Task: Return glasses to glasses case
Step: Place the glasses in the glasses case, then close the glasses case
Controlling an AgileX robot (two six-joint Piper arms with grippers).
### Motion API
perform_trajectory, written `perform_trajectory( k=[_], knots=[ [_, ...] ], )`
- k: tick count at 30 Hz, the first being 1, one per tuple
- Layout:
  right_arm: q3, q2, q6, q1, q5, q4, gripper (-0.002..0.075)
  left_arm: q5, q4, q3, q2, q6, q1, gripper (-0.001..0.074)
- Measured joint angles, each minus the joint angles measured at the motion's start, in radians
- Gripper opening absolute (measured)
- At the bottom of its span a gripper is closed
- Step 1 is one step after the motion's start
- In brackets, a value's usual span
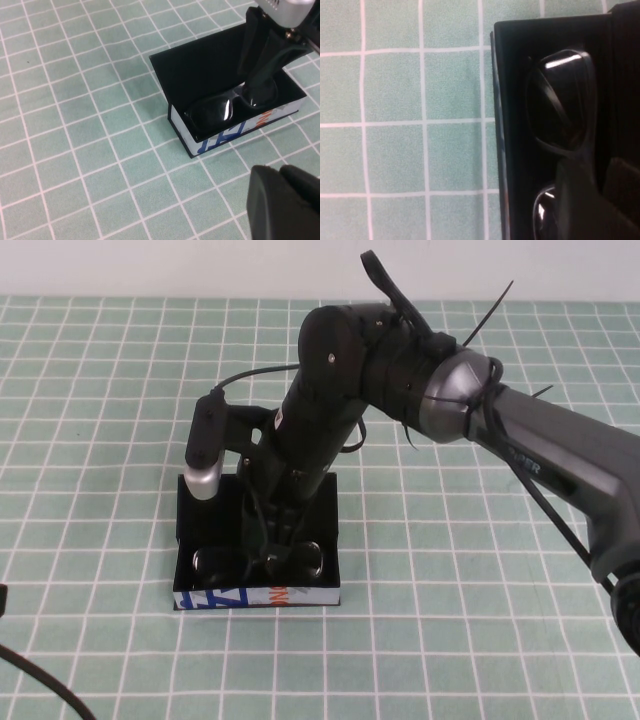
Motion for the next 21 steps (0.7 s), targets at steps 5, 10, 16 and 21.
perform_trajectory(
  k=[5, 10, 16, 21],
  knots=[
    [0.000, -0.010, 0.000, 0.000, -0.002, 0.000, 0.0050, 0.000, 0.000, 0.000, 0.000, 0.000, 0.000, -0.0002],
    [-0.010, -0.041, 0.063, -0.019, -0.041, 0.008, -0.0005, -0.005, -0.110, 0.022, 0.025, 0.109, 0.000, -0.0002],
    [-0.038, -0.052, 0.376, -0.104, -0.172, 0.051, -0.0011, -0.106, -0.405, 0.177, 0.175, 0.339, 0.000, -0.0002],
    [-0.038, -0.048, 0.520, -0.170, -0.276, 0.118, -0.0011, -0.266, -0.660, 0.239, 0.358, 0.570, 0.000, -0.0002]
  ],
)
